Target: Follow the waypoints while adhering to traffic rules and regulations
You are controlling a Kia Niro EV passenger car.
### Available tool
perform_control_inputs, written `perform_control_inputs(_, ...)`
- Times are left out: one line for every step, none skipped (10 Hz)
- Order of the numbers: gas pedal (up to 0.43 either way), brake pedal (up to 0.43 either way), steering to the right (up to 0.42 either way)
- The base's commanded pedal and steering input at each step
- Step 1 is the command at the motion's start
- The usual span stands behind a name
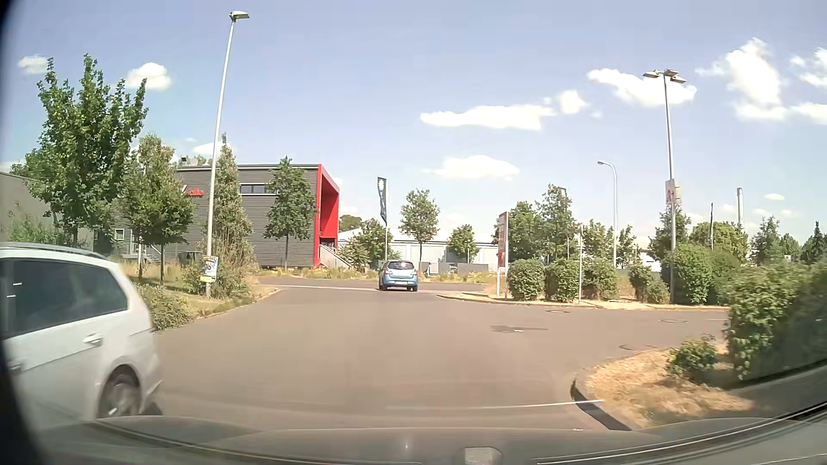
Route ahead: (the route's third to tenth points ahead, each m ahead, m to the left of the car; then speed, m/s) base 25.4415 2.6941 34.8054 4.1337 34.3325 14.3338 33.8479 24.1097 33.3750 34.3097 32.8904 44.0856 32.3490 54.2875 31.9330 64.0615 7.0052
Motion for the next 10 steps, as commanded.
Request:
perform_control_inputs(0.000,0.073,-0.080)
perform_control_inputs(0.000,0.098,-0.061)
perform_control_inputs(0.000,0.140,-0.053)
perform_control_inputs(0.000,0.146,-0.045)
perform_control_inputs(0.000,0.159,-0.031)
perform_control_inputs(0.000,0.177,-0.018)
perform_control_inputs(0.000,0.189,-0.008)
perform_control_inputs(0.000,0.201,-0.001)
perform_control_inputs(0.000,0.207,0.000)
perform_control_inputs(0.000,0.238,0.000)
